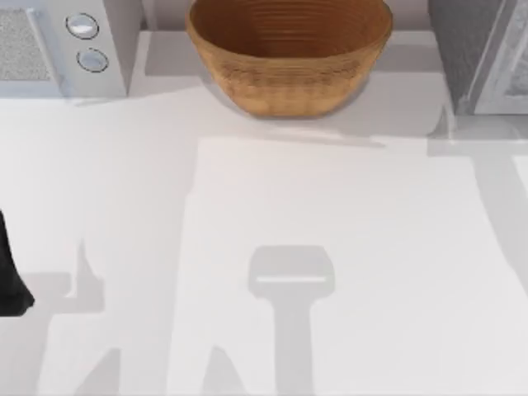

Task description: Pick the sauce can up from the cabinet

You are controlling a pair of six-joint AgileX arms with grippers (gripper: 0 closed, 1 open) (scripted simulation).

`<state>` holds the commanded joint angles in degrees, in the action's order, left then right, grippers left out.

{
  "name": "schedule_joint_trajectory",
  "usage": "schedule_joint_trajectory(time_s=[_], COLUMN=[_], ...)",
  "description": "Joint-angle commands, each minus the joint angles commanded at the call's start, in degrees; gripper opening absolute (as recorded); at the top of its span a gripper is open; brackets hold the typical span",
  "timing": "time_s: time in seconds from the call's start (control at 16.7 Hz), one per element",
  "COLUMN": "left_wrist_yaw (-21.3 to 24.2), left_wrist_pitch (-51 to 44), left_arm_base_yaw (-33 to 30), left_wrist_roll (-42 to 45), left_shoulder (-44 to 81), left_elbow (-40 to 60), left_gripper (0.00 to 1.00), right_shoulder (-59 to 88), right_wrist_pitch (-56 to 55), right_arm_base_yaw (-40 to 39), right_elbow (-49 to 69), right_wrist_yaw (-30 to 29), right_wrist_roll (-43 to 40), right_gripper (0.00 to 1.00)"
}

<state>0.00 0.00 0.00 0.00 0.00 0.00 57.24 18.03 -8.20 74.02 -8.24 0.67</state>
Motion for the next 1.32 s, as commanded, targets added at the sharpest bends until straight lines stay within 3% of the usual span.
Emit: schedule_joint_trajectory(time_s=[0.42,0.84,1.32], left_wrist_yaw=[0.0,0.0,0.0], left_wrist_pitch=[0.0,0.0,0.0], left_arm_base_yaw=[0.0,0.0,0.0], left_wrist_roll=[0.0,0.0,0.0], left_shoulder=[0.0,0.0,0.0], left_elbow=[0.0,0.0,0.0], left_gripper=[1.0,1.0,1.0], right_shoulder=[17.43,18.72,29.9], right_wrist_pitch=[5.48,5.71,2.45], right_arm_base_yaw=[-2.23,-2.22,-10.53], right_elbow=[24.02,25.77,33.54], right_wrist_yaw=[-2.78,-3.16,-11.79], right_wrist_roll=[0.21,0.22,0.12], right_gripper=[1.0,1.0,1.0])
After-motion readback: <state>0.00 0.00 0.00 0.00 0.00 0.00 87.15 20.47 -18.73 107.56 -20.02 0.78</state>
